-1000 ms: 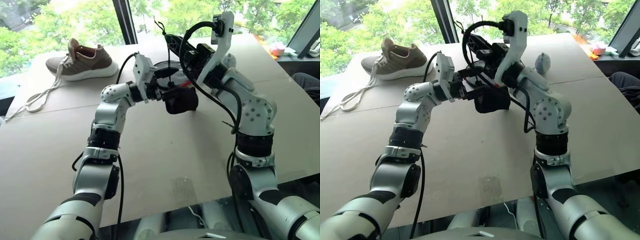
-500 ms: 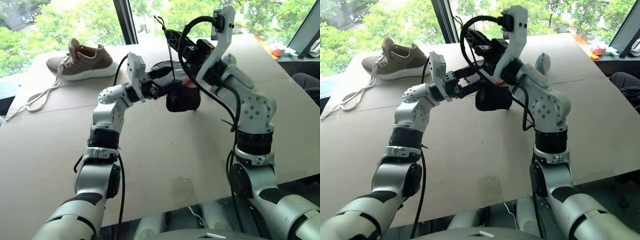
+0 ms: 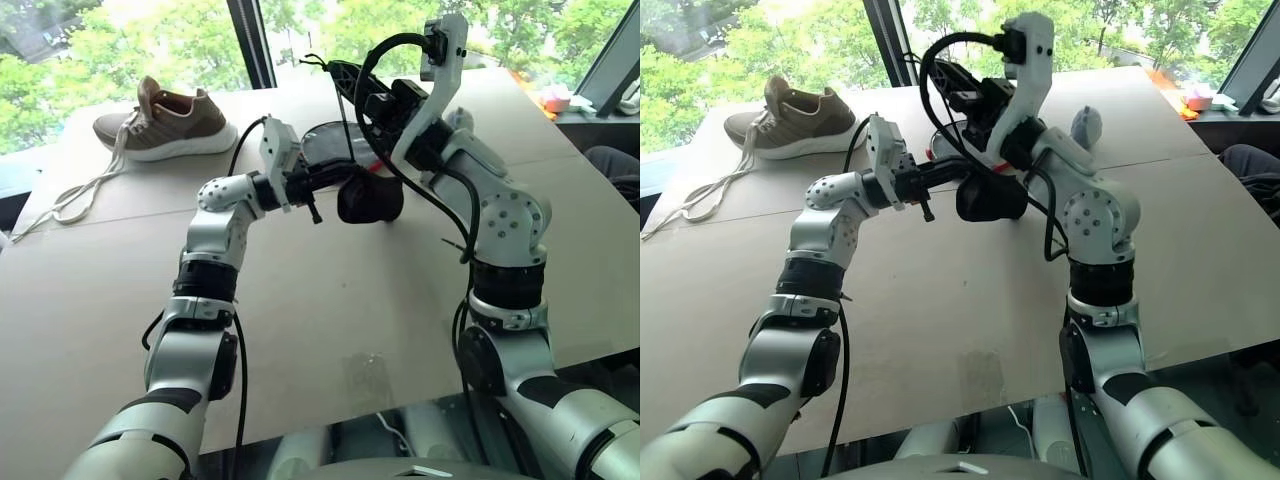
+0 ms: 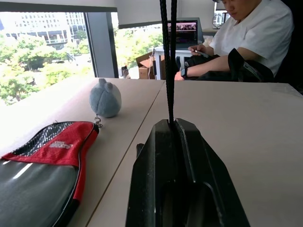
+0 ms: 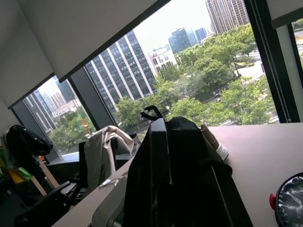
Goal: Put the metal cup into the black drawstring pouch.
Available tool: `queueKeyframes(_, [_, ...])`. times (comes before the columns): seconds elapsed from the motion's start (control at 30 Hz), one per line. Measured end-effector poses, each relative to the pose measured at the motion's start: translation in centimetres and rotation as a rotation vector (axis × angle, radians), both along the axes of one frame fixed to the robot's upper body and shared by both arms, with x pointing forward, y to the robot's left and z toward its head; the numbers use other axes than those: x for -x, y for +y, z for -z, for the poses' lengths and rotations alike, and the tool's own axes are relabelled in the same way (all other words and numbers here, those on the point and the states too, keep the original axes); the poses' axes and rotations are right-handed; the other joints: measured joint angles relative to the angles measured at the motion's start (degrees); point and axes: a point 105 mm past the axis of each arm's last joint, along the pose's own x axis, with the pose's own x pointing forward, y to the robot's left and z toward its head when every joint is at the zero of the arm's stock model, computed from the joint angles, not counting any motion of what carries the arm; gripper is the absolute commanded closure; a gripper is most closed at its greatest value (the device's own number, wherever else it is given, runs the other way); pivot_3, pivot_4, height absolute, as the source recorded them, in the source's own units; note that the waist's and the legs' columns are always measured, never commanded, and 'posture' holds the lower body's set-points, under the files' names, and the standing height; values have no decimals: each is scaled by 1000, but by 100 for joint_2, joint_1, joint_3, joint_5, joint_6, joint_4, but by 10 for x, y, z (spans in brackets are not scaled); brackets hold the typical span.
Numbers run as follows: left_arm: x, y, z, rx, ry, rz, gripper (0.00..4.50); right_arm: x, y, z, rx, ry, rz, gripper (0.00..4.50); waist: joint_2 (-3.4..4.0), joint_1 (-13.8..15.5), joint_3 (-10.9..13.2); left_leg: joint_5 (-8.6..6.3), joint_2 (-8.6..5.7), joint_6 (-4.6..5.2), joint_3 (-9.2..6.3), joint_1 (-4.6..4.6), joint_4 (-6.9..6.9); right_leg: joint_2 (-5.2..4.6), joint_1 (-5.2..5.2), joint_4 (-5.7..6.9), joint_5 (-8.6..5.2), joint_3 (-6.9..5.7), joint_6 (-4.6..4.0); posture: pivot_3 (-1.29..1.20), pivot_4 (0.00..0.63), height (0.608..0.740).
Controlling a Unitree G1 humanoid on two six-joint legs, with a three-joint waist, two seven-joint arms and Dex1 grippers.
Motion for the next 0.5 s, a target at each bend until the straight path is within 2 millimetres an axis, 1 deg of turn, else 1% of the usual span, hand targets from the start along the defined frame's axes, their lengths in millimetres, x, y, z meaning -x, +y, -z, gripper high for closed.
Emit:
queueKeyframes(0.07, [0, 0, 0, 1, 1, -4, 4388, 0, 0, -1, -1, -4, -1, 4500, 0, 0, 0, 0, 0, 0, 0, 0, 0, 0, 0, 0, 0, 0, 0, 0, 150, 740])
queueKeyframes(0.1, [0, 0, 0, 4, 5, -1, 3886, 1, 1, -2, -1, -6, -3, 4500, 0, 1, 0, 0, 0, 0, 0, 0, 0, 0, 0, 0, 0, 0, 0, 0, 150, 740])
queueKeyframes(0.17, [0, 0, 0, 3, 7, 1, 3321, 1, 1, -3, -4, -7, -4, 4500, 0, 1, 0, 0, 0, 0, 0, 0, 0, 0, 0, 0, 0, 0, 0, 0, 150, 740])
queueKeyframes(0.2, [0, 0, 0, 4, 5, -2, 2817, 1, 1, -3, -7, -9, -6, 4500, 0, 1, 0, 0, 0, 0, 0, 0, 0, 0, 0, 0, 0, 0, 0, 0, 150, 740])
queueKeyframes(0.23, [-1, 0, 0, 7, 3, -9, 2483, 2, 2, -4, -8, -11, -8, 4500, 0, 0, 0, 0, 0, 0, 0, 0, 0, 0, 0, 0, 0, 0, 0, 0, 150, 740])
queueKeyframes(0.3, [-4, 0, -1, 34, -1, -37, 1510, 2, 3, -5, -9, -14, -11, 4500, 0, 2, 0, 0, 0, 0, -1, 0, 0, 0, 0, 0, 0, 0, 0, 0, 150, 740])
queueKeyframes(0.5, [-5, 2, -5, 75, 0, -40, 1510, 3, 3, -5, -11, -14, -13, 4500, 0, -2, 0, 0, 0, 0, -1, 0, 0, 0, 0, 0, 0, 0, 0, 0, 150, 740])
